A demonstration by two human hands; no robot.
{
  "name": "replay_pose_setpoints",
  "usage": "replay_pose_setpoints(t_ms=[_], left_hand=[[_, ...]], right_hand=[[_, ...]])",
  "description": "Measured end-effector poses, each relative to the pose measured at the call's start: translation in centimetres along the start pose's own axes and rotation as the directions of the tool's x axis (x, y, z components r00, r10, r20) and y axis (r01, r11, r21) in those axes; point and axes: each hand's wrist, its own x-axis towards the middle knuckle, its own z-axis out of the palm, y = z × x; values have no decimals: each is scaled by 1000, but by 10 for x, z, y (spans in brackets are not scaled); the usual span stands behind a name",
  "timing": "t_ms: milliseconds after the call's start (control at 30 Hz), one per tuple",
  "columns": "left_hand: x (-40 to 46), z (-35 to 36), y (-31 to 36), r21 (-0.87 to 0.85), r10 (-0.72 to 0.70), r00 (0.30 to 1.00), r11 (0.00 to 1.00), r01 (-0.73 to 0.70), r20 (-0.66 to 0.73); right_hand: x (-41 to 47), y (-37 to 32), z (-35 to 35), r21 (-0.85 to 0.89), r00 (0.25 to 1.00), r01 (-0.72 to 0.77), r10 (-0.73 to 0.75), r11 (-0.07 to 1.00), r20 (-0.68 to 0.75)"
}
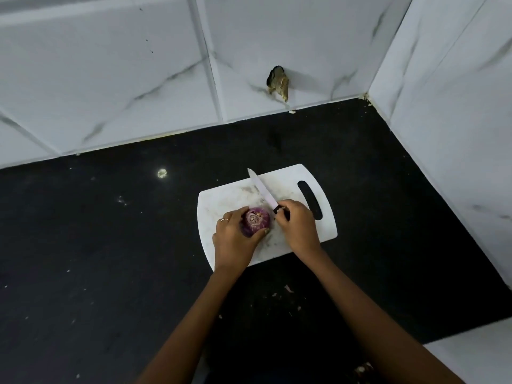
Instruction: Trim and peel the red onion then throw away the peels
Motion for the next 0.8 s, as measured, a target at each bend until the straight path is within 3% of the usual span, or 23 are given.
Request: replay_pose_setpoints(t_ms=[167,400,800], left_hand=[[10,-1,1,20,14,1000,1000,-15,25],[15,-1,-1,31,43,997,999,-45,61],[17,-2,-4,1,32,997,999,-32,69]], right_hand=[[-2,0,-2,67,993,-87,91,994,-72],[-5,0,3,-36,976,-176,170,984,-137],[-26,5,7,-162,992,28,-47,986,-119]])
